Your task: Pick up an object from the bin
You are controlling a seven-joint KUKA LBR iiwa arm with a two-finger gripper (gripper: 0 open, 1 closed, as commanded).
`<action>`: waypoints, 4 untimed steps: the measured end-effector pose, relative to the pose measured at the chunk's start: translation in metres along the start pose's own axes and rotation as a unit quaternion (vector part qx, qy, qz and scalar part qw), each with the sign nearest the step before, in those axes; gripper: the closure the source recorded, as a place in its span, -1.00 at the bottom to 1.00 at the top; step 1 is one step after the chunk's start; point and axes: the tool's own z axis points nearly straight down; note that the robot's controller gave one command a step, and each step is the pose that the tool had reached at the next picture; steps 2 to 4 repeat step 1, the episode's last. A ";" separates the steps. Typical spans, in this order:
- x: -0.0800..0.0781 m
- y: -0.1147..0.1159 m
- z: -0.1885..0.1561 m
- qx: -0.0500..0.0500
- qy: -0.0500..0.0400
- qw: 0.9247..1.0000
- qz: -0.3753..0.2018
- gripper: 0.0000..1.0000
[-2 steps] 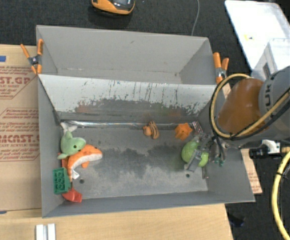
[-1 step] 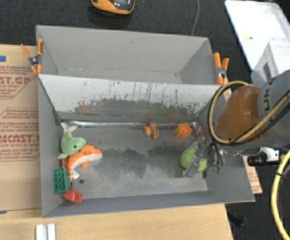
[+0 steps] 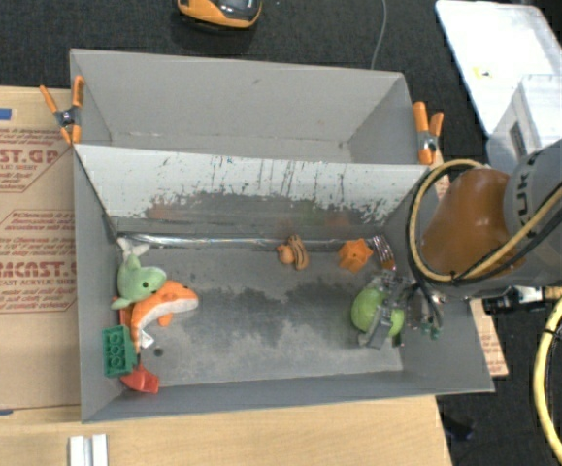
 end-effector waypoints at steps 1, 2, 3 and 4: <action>0.004 0.001 0.001 0.000 0.001 0.995 0.100 1.00; 0.004 0.001 0.001 0.000 0.001 0.995 0.100 1.00; 0.004 0.001 0.001 0.000 0.001 0.995 0.100 1.00; 0.004 0.001 0.001 0.000 0.001 0.995 0.100 1.00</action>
Offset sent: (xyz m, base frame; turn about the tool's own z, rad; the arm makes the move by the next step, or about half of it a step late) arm 0.0565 -0.0189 0.0521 0.1465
